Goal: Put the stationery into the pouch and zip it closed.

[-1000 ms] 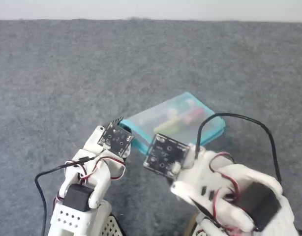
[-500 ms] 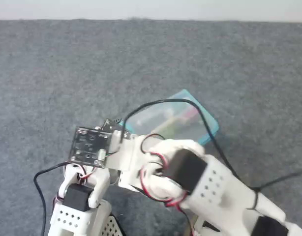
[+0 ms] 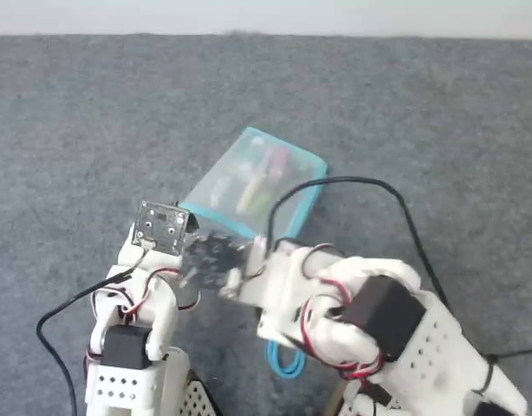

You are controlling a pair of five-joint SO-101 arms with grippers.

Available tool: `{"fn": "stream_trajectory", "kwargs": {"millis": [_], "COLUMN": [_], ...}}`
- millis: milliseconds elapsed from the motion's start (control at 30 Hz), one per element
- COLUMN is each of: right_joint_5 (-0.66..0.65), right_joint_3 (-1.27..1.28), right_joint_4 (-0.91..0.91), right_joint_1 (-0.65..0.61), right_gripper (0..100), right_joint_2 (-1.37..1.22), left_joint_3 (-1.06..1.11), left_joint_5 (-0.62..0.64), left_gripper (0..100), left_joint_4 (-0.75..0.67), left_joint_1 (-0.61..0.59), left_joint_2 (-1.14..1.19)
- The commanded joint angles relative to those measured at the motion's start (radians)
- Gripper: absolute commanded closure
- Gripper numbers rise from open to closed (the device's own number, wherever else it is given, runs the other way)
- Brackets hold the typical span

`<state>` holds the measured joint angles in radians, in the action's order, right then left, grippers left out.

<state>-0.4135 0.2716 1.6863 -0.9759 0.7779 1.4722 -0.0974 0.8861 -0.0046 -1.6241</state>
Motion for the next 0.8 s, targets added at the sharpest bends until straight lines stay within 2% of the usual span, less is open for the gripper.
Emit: {"fn": "stream_trajectory", "kwargs": {"millis": [0,100,200,267,433,600,767], "right_joint_5": [-0.051,-0.066,-0.135,-0.172,-0.173,-0.123,-0.092], "right_joint_3": [0.212,0.388,0.571,0.695,0.844,0.850,0.850], "right_joint_4": [-0.148,-0.286,-0.403,-0.473,-0.621,-0.628,-0.657], "right_joint_1": [0.102,0.206,0.331,0.369,0.369,0.366,0.226], "right_gripper": [77.8,77.5,77.5,77.5,75.8,62.2,57.8], "right_joint_2": [0.130,0.263,0.377,0.426,0.479,0.475,0.472], "left_joint_3": [-0.076,-0.076,-0.076,-0.076,-0.076,-0.076,-0.076], "left_joint_5": [0.018,0.018,0.018,0.018,0.018,0.018,0.018], "left_gripper": [99,99,99,99,99,99,99], "left_joint_4": [-0.035,-0.034,-0.034,-0.035,-0.035,-0.035,-0.046], "left_joint_1": [-0.012,-0.012,-0.012,-0.008,-0.005,-0.005,-0.005], "left_joint_2": [-0.008,-0.008,-0.008,-0.008,-0.008,-0.008,-0.008]}}
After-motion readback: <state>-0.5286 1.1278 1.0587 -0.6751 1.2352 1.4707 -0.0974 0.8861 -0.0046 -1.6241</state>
